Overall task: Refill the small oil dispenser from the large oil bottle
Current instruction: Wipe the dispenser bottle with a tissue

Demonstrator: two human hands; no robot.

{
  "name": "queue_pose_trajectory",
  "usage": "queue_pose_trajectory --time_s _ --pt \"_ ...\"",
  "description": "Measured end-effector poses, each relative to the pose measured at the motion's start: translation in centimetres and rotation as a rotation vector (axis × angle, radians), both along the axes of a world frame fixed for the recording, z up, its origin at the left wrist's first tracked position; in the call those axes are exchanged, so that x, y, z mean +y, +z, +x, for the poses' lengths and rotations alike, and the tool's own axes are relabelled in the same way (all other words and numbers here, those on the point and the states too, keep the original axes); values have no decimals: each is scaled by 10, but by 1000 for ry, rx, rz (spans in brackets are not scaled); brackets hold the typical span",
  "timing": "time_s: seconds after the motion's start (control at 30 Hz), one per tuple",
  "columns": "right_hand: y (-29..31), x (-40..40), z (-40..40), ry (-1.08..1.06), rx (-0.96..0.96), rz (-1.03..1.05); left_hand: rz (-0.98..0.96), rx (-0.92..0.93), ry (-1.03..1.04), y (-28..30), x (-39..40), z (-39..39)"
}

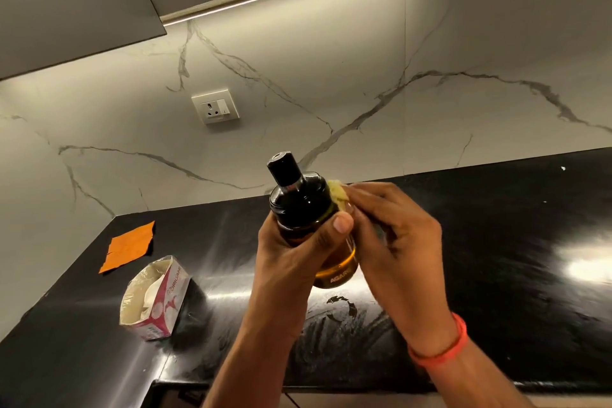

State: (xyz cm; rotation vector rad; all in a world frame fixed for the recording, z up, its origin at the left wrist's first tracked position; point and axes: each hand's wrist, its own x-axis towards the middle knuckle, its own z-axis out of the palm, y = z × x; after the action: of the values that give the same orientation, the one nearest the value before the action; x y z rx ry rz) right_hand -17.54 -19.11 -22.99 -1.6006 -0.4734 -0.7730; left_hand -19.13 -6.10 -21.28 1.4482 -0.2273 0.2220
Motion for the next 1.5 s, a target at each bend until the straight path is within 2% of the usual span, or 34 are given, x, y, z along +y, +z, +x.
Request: queue_pose_trajectory --time_s 0.07,0.13,0.37,0.47,0.57,0.63,0.73,0.9,1.13,1.37,1.5 --pt "4 -4 9 163 99 98 12 -1 -2 2 -2 -2" --pt "5 -7 15 197 126 80 22 11 1 3 -2 -3" --pt "-16 -1 -13 27 -56 -84 -11 9 114 9 3 2" --pt "-19 8 -21 76 -65 -38 1 -4 143 8 3 1" --pt "-16 7 -11 37 -62 14 -13 0 137 5 0 1" --pt "-14 4 -1 46 15 70 -17 7 114 2 -1 2" --pt "-13 1 10 244 229 245 -33 19 99 5 -3 2" --pt "-28 6 7 433 395 492 -101 15 115 11 0 1" --pt "-48 19 17 802 750 706 -46 6 81 13 -4 -5" --pt "-58 22 -9 743 747 740 71 -36 119 10 -3 0" --pt "-50 3 -21 568 684 551 47 -28 134 8 1 4"
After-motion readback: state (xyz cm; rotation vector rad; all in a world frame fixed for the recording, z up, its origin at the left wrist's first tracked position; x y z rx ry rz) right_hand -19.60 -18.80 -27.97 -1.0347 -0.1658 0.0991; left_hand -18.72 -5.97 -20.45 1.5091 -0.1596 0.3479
